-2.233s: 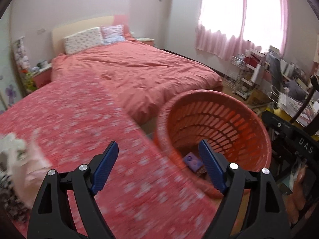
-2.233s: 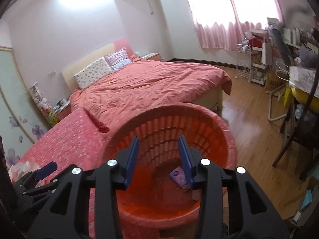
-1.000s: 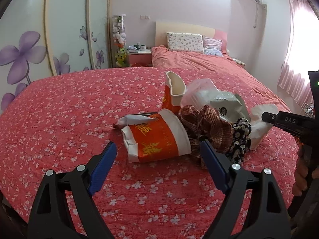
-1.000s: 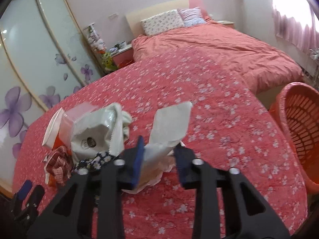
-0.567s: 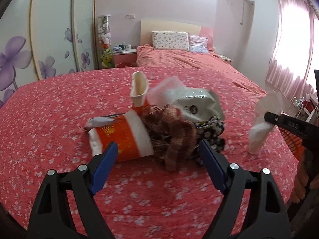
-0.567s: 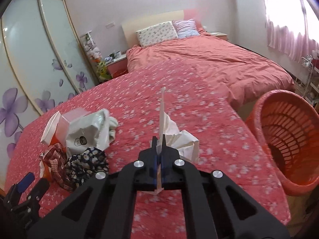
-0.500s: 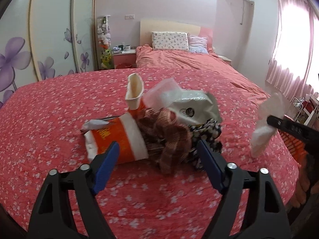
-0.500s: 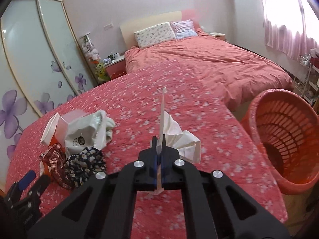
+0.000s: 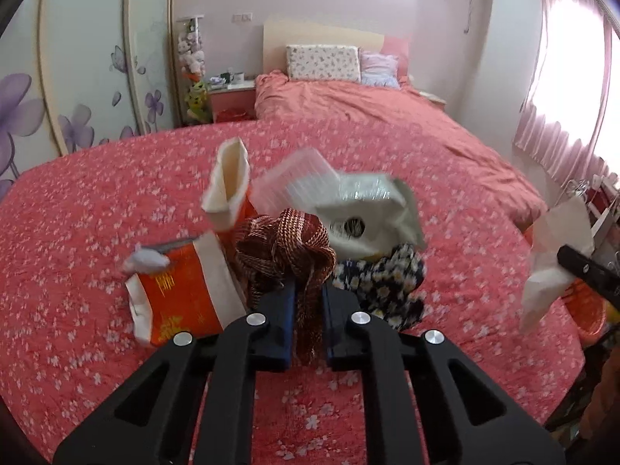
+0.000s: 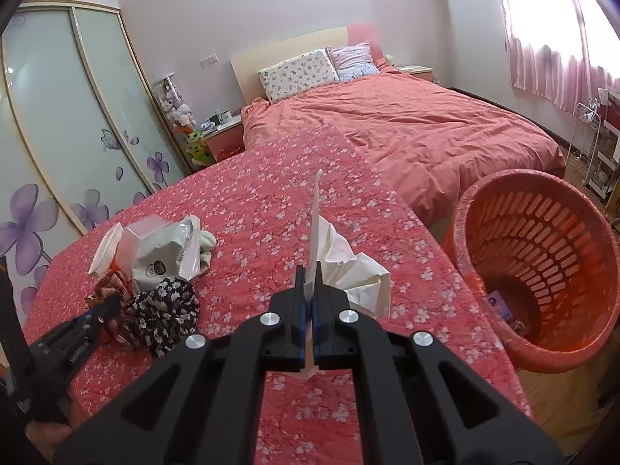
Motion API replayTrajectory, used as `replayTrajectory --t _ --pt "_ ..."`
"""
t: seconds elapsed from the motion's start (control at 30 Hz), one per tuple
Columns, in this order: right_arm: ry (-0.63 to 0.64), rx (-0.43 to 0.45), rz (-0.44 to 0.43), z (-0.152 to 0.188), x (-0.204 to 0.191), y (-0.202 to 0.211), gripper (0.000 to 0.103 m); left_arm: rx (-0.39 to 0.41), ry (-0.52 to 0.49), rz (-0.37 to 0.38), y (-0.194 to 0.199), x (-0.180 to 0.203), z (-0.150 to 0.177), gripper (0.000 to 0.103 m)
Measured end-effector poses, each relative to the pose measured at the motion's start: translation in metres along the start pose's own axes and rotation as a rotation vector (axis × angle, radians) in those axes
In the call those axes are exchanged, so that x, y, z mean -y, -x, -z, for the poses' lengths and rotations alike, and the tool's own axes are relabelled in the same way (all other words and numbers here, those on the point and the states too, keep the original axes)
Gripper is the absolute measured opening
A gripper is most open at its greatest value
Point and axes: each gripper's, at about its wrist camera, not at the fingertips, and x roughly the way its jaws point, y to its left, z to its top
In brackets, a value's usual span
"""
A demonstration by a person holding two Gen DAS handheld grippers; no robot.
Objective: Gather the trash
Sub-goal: 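Grasp the plaid scrunchie with the left tool while the right tool grasps the white tissue, then carry the scrunchie and tissue over the orange basket and release both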
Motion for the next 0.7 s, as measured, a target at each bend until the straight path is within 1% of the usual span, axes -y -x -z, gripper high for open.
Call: replayTrajectory --t 0.1,0.27,0.37,0.53,0.7 --pt "-0.015 0.012 -0.012 -0.004 0.005 0.008 0.003 0.026 0.016 0.031 0.017 -0.004 -0.013 0.011" --pt "-0.025 0.04 -0.019 -0.009 0.014 0.023 0.003 0.065 0.011 0.078 0.041 0.006 -0.028 0.01" --pt "-0.027 0.055 -0.019 -0.01 0.019 0.033 0.003 0.083 -0.006 0.114 0.05 0.022 -0.036 0.01" --pt "-0.038 0.08 -0.006 -0.011 0.033 0.048 0.003 0.106 -0.044 0.178 0.059 0.058 -0.037 0.011" --pt "-0.059 0.102 0.019 -0.012 0.054 0.062 0.003 0.105 -0.079 0.255 0.056 0.093 -0.038 0.01"
